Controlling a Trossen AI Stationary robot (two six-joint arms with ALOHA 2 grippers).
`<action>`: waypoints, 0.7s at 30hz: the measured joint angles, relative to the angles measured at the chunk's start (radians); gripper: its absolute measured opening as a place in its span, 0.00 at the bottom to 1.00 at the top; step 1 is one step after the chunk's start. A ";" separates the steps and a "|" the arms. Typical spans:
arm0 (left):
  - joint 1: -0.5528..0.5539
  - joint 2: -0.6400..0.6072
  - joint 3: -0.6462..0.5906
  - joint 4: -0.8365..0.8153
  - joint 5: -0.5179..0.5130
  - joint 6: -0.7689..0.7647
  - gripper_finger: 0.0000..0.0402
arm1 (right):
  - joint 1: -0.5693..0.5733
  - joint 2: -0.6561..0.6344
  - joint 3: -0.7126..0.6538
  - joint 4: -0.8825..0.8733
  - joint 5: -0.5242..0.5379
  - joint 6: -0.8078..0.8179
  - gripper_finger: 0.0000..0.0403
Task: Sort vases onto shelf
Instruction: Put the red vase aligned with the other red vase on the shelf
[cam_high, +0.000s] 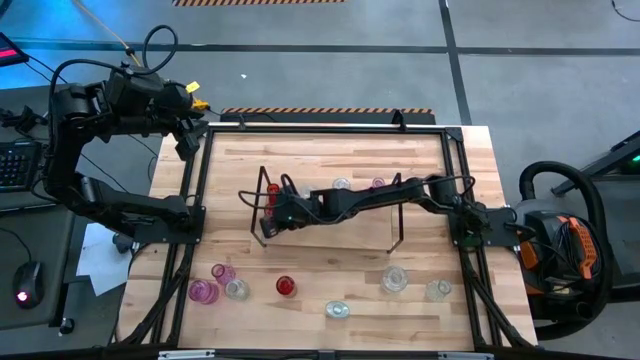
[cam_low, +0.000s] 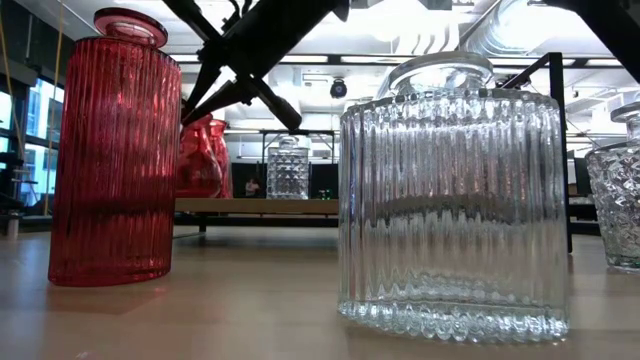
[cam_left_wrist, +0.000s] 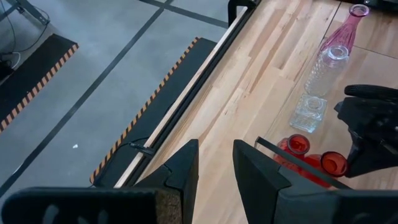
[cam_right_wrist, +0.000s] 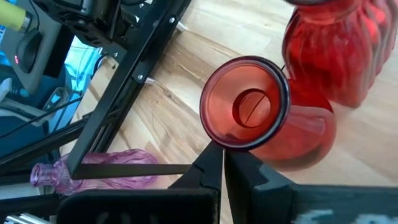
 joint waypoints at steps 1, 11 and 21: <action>0.000 0.000 0.000 0.000 0.000 -0.001 0.22 | -0.002 0.000 0.000 0.000 0.000 -0.002 0.00; 0.000 0.000 0.000 0.000 0.000 -0.011 0.22 | -0.005 0.000 0.000 -0.015 0.017 -0.008 0.00; 0.000 0.000 0.000 0.000 0.000 -0.011 0.22 | -0.009 0.000 0.000 -0.025 0.035 -0.008 0.00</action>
